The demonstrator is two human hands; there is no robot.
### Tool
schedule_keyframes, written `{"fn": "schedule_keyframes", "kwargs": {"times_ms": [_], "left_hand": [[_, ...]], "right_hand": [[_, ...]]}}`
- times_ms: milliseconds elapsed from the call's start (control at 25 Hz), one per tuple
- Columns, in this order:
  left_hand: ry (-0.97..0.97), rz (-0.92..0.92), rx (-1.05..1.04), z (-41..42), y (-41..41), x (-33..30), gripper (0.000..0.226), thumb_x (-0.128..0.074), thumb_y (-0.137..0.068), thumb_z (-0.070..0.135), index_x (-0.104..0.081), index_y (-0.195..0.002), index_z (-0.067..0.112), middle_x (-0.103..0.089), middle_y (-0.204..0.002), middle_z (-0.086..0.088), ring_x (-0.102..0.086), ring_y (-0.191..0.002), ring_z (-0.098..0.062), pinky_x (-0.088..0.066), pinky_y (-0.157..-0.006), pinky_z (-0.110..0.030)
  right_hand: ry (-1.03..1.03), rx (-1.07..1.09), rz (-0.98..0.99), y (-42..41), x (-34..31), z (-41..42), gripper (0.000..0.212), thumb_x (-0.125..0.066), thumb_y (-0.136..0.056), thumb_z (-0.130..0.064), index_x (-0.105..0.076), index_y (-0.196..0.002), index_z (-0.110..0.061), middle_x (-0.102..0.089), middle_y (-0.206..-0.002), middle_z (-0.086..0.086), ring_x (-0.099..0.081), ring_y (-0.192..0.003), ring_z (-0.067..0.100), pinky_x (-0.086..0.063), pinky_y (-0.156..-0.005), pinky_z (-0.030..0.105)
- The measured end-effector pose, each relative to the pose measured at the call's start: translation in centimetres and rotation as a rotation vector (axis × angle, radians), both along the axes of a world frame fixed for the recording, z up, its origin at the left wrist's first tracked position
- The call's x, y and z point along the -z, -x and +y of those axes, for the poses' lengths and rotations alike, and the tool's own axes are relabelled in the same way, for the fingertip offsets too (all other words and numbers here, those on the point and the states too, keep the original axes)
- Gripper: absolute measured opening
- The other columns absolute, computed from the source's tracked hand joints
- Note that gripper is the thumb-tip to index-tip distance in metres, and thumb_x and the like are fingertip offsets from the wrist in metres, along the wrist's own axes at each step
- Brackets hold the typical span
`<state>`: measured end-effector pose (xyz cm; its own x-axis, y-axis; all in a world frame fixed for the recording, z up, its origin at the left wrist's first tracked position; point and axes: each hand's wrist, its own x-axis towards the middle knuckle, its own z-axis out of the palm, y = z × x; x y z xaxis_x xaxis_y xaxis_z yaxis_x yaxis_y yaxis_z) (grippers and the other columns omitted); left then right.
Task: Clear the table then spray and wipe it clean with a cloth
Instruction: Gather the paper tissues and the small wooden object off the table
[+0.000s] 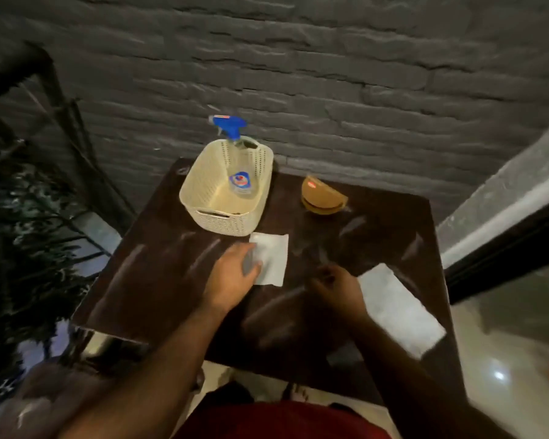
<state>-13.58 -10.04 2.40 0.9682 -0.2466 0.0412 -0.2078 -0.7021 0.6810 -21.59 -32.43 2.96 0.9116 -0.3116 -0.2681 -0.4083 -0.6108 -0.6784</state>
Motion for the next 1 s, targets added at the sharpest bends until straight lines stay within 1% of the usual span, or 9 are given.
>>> {"fn": "schedule_keyframes", "kwargs": {"times_ms": [80,200,320,400,480,600,680,760,1000], "left_hand": [[-0.025,0.071,0.011,-1.0,-0.8,1.0,0.043,-0.065,-0.086,0.031,-0.057,-0.125,0.017,-0.062,-0.122,-0.002,-0.059,-0.110,-0.018,-0.047,-0.097,-0.037],[-0.045,0.159,0.026,-1.6,-2.5,2.2,0.046,-0.067,-0.086,0.029,-0.055,-0.127,0.012,-0.062,-0.122,-0.006,-0.060,-0.108,-0.020,-0.048,-0.096,-0.037],[-0.097,0.241,0.038,-1.2,-4.9,3.5,0.048,-0.067,-0.086,0.029,-0.053,-0.129,0.012,-0.059,-0.127,-0.007,-0.057,-0.114,-0.023,-0.046,-0.099,-0.039],[-0.150,0.287,0.054,-0.9,-6.3,4.4,0.050,-0.068,-0.084,0.031,-0.053,-0.128,0.012,-0.059,-0.126,-0.008,-0.056,-0.113,-0.025,-0.046,-0.098,-0.042],[-0.197,0.365,0.071,-0.7,-7.5,5.6,0.056,-0.072,-0.081,0.034,-0.051,-0.127,0.010,-0.057,-0.125,-0.009,-0.054,-0.114,-0.027,-0.046,-0.097,-0.043],[-0.243,0.503,-0.016,-1.2,-8.3,7.8,0.067,-0.079,-0.074,0.036,-0.050,-0.127,0.007,-0.056,-0.124,-0.012,-0.056,-0.112,-0.029,-0.050,-0.090,-0.042],[-0.277,0.532,-0.073,-1.9,-8.4,9.0,0.070,-0.080,-0.071,0.038,-0.050,-0.126,0.006,-0.057,-0.124,-0.015,-0.057,-0.111,-0.032,-0.051,-0.087,-0.042],[-0.285,0.541,-0.131,-2.7,-8.5,9.6,0.071,-0.081,-0.071,0.037,-0.050,-0.127,0.005,-0.057,-0.125,-0.017,-0.056,-0.112,-0.034,-0.049,-0.087,-0.043],[-0.222,0.601,-0.265,-4.2,-9.4,10.5,0.070,-0.083,-0.070,0.027,-0.051,-0.123,-0.005,-0.058,-0.123,-0.026,-0.057,-0.110,-0.043,-0.049,-0.087,-0.049]], "right_hand": [[0.008,0.029,0.053,1.1,0.9,-0.5,0.031,-0.069,-0.086,-0.032,-0.067,-0.114,-0.019,-0.071,-0.107,0.000,-0.068,-0.100,0.020,-0.051,-0.088,0.028],[0.022,0.118,0.059,1.2,1.4,-0.6,0.029,-0.070,-0.084,-0.031,-0.068,-0.110,-0.019,-0.072,-0.106,0.003,-0.068,-0.096,0.021,-0.051,-0.084,0.029],[0.042,0.187,0.066,-0.4,1.3,0.1,0.031,-0.070,-0.084,-0.030,-0.067,-0.111,-0.016,-0.072,-0.106,0.005,-0.068,-0.096,0.023,-0.048,-0.082,0.028],[0.041,0.210,0.071,-1.3,1.1,1.0,0.032,-0.071,-0.084,-0.028,-0.067,-0.113,-0.015,-0.073,-0.107,0.005,-0.068,-0.097,0.024,-0.049,-0.083,0.028],[0.023,0.252,0.063,-1.8,1.4,2.0,0.031,-0.071,-0.084,-0.029,-0.067,-0.112,-0.017,-0.072,-0.108,0.004,-0.068,-0.099,0.022,-0.052,-0.088,0.032],[-0.038,0.309,0.120,-1.3,2.0,3.2,0.030,-0.071,-0.086,-0.028,-0.067,-0.113,-0.017,-0.070,-0.112,0.002,-0.065,-0.103,0.021,-0.050,-0.094,0.032],[-0.053,0.323,0.174,-0.5,2.3,3.8,0.031,-0.071,-0.086,-0.028,-0.066,-0.114,-0.016,-0.070,-0.112,0.003,-0.065,-0.105,0.020,-0.049,-0.094,0.031],[-0.038,0.336,0.215,0.4,2.7,4.2,0.031,-0.071,-0.086,-0.029,-0.066,-0.114,-0.016,-0.070,-0.113,0.003,-0.065,-0.104,0.020,-0.049,-0.092,0.029],[-0.032,0.345,0.303,1.9,2.8,3.6,0.031,-0.071,-0.086,-0.031,-0.066,-0.115,-0.020,-0.068,-0.114,-0.001,-0.064,-0.099,0.013,-0.053,-0.089,0.028]]}}
